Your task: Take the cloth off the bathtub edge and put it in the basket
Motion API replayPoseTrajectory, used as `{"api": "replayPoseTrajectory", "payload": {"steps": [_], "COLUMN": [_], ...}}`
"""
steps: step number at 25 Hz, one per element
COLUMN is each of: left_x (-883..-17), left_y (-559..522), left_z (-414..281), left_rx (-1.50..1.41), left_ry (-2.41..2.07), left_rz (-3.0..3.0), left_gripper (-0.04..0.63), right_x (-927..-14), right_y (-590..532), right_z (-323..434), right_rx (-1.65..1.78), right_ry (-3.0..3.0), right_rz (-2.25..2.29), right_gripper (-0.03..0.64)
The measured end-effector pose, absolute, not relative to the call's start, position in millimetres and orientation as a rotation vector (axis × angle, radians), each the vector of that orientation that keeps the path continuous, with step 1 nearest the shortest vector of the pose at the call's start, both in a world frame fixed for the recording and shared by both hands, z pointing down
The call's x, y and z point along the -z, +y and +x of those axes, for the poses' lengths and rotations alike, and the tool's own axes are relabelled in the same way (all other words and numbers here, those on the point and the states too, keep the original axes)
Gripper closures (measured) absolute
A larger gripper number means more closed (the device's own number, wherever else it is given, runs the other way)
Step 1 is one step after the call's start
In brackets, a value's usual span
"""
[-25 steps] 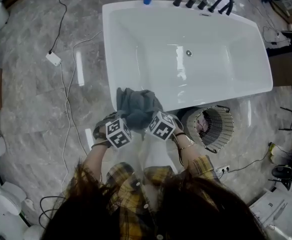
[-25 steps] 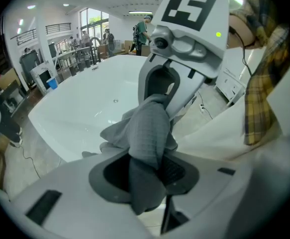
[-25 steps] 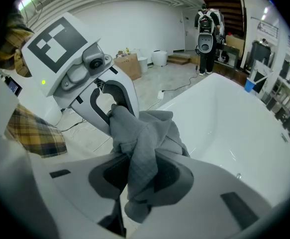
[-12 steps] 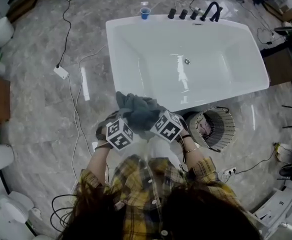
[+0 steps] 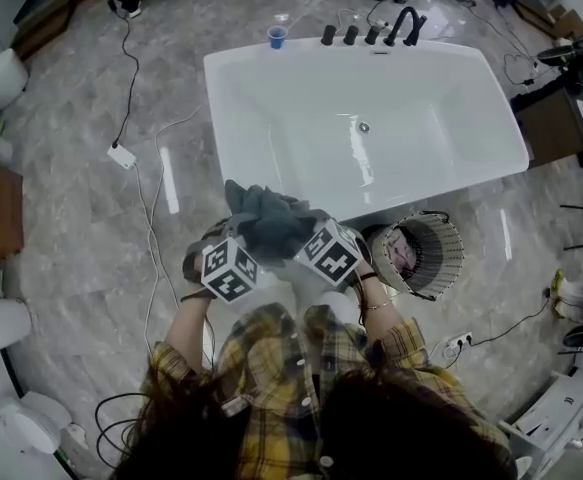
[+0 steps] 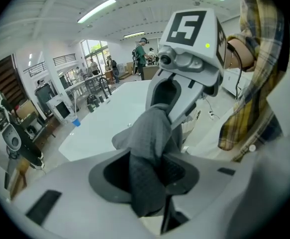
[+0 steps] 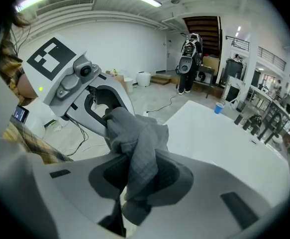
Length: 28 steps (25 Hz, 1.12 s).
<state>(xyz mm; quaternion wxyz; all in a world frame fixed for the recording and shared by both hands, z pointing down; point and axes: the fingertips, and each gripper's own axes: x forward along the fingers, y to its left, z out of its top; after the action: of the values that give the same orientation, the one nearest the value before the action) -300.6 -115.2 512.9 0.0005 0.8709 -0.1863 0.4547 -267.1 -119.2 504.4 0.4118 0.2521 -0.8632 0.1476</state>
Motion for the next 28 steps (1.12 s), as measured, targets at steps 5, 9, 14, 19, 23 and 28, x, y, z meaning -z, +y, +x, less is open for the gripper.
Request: {"api": "replayPoseTrajectory", "payload": {"steps": [5,9,14,19,23,28], "left_x": [-494,-481,-469,-452,-440,-430], "left_y": [-122,-121,-118,-112,-102,-84], "left_z": [-275,-235,-167,-82,-19,56], "left_rx": [-1.416,-1.423,-1.406,-1.38,-1.372,-1.379], "left_ry": [-0.558,-0.507,-0.398,-0.285,-0.192,-0.086], "left_rz": [2.783,2.844,2.92,2.998,3.054,3.112], "left_gripper": [0.448,0.448,0.448,0.448,0.448,0.448], "right_x": [-488,-475,-462,-444,-432,-422], "right_y": [-124,-122,-116,-106,-94,-74], "right_z": [-241,-202,-134,-49,14,88], "right_rx": [-0.372,-0.366,-0.388,-0.394,-0.403,-0.405], "right_ry": [-2.186,-2.18,-2.133,-2.088,-2.053,-2.027], "right_rz": [0.698,0.769,0.881,1.014,1.103,1.197], "right_gripper": [0.515,0.515,0.515,0.515,0.515,0.515]}}
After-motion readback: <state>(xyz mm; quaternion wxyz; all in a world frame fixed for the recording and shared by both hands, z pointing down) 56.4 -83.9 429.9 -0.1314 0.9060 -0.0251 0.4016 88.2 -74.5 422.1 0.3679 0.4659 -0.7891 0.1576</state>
